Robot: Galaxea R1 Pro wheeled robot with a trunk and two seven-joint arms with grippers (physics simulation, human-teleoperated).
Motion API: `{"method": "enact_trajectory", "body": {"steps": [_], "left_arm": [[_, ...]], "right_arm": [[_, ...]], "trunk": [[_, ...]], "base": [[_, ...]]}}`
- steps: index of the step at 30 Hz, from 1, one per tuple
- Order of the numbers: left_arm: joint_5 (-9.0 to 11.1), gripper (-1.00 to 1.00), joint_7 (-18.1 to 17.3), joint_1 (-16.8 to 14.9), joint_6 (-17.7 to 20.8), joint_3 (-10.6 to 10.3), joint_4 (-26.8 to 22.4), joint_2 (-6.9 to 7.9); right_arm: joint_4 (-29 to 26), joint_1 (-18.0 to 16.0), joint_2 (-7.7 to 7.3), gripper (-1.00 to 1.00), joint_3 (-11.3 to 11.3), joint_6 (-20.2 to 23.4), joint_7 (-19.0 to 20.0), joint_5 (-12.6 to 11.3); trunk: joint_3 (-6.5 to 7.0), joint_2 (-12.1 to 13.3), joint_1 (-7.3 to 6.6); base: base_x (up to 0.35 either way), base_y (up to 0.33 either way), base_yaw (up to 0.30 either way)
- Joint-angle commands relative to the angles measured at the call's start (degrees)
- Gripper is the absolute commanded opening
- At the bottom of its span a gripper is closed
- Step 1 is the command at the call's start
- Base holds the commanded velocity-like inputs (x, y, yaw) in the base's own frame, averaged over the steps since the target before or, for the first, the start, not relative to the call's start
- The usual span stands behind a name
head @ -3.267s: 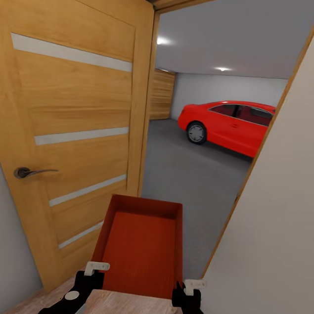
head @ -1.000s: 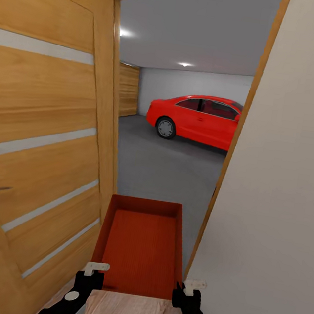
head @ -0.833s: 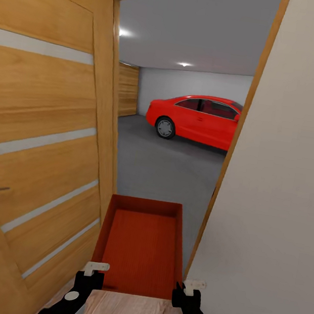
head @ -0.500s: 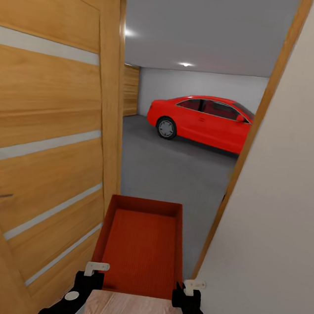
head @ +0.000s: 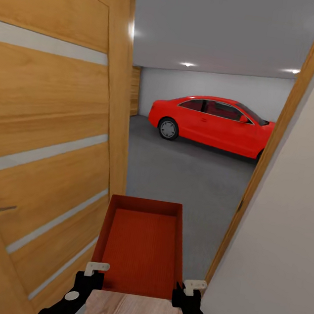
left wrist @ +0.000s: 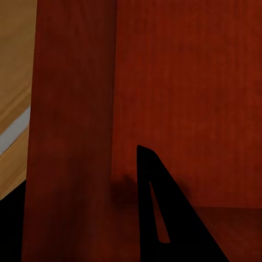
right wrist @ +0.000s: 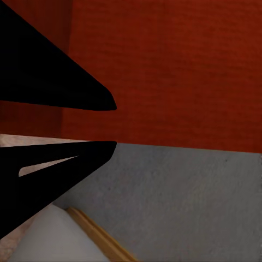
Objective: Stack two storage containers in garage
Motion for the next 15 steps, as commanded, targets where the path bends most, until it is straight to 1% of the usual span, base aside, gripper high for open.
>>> {"method": "enact_trajectory", "body": {"steps": [1,10,15], "left_arm": [[-0.1,-1.00,3.1,-0.1,-0.3,0.9,0.0,1.11],[-0.1,-1.00,3.1,-0.1,-0.3,0.9,0.0,1.11],[-0.1,-1.00,3.1,-0.1,-0.3,0.9,0.0,1.11]], "right_arm": [[0.0,-0.1,-0.07,-1.00,0.5,-0.2,1.3,-0.4],[-0.1,-0.1,-0.08,-1.00,0.5,-0.2,1.3,-0.4],[0.0,-0.1,-0.07,-1.00,0.5,-0.2,1.3,-0.4]], "trunk": [[-0.13,-0.1,0.04],[-0.13,-0.1,0.04],[-0.13,-0.1,0.04]], "base": [[0.030,0.033,0.000],[0.003,0.004,0.000],[0.000,0.119,0.000]]}}
